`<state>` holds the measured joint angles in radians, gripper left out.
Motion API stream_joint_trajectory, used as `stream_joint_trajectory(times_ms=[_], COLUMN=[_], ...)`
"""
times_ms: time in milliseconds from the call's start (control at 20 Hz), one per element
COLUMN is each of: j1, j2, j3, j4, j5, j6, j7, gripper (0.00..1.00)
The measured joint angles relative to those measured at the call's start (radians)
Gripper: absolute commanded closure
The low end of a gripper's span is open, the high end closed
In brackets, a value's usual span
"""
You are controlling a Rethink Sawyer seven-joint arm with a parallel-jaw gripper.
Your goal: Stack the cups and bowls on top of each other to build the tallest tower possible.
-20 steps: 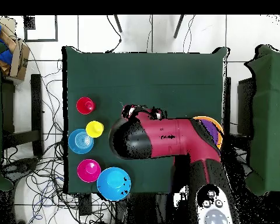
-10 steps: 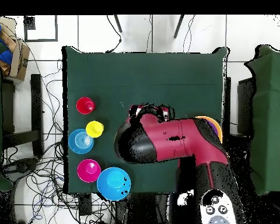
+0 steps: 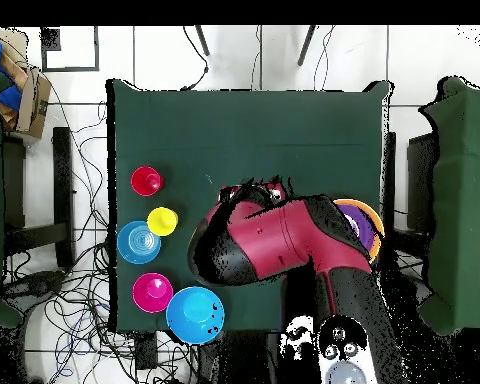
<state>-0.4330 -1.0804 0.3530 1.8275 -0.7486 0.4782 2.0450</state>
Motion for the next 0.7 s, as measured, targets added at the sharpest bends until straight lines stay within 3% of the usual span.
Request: stream_joint_trajectory(times_ms=[300, 600, 700], j1=[-0.024, -0.073, -0.084], j2=[-0.054, -0.163, -0.230], j3=[0.059, 0.123, 0.144], j4=[0.044, 0.116, 0.147], j5=[0.003, 0.082, 0.128], j6=[0.000, 0.000, 0.001], j7=[-0.014, -0.076, -0.119], gripper=[0.00, 0.00, 0.00])
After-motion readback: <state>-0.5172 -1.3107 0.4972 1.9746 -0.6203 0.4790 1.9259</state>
